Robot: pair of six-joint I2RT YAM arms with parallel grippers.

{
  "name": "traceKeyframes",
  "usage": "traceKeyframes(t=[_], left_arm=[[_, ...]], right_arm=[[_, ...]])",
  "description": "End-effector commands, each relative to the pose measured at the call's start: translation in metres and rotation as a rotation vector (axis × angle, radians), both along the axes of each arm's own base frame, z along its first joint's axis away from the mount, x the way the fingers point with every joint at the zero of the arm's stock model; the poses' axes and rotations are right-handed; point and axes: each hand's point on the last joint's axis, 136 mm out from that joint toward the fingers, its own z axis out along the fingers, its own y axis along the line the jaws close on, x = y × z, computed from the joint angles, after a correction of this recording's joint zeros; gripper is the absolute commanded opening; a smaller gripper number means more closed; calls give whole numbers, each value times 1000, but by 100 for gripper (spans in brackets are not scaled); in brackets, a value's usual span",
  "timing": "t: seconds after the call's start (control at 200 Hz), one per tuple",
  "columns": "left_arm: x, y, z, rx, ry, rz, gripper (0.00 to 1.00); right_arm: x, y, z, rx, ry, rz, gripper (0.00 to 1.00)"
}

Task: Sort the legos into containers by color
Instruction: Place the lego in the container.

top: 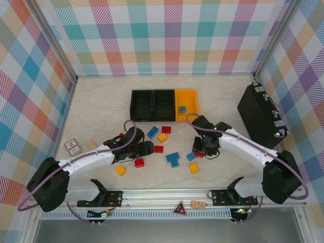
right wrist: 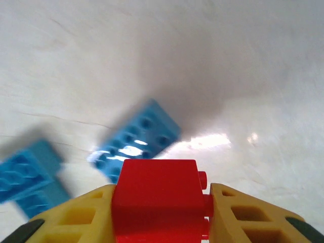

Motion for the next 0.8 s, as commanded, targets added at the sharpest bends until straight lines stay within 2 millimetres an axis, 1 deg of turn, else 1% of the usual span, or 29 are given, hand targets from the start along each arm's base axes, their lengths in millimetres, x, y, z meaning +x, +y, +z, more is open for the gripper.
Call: traceKeyframes(t=[0.0, 0.24, 0.33, 0.405, 0.555, 0.66, 0.695, 0.795], left_arm=[[-5, 14, 3, 28, -14, 43, 68], [-9, 32, 18, 39, -59, 94, 67], [-10, 36, 21, 40, -68, 109, 68], [-11, 39, 22, 43, -72, 119, 68], [-13, 43, 25, 47, -75, 125, 68], [-15, 46, 26, 53, -76, 130, 68], [-15, 47, 26, 53, -78, 132, 68], [-17, 51, 25, 63, -79, 137, 68]], right_arm=[[26, 22, 15, 19, -50, 63, 31], [84, 73, 49, 75, -148, 134, 31], [104, 90, 53, 84, -166, 151, 31], [119, 105, 51, 93, -165, 166, 31], [148, 128, 45, 83, -165, 185, 31], [167, 137, 38, 52, -167, 188, 31], [172, 139, 32, 37, -160, 188, 31], [187, 147, 24, 15, -156, 185, 32]])
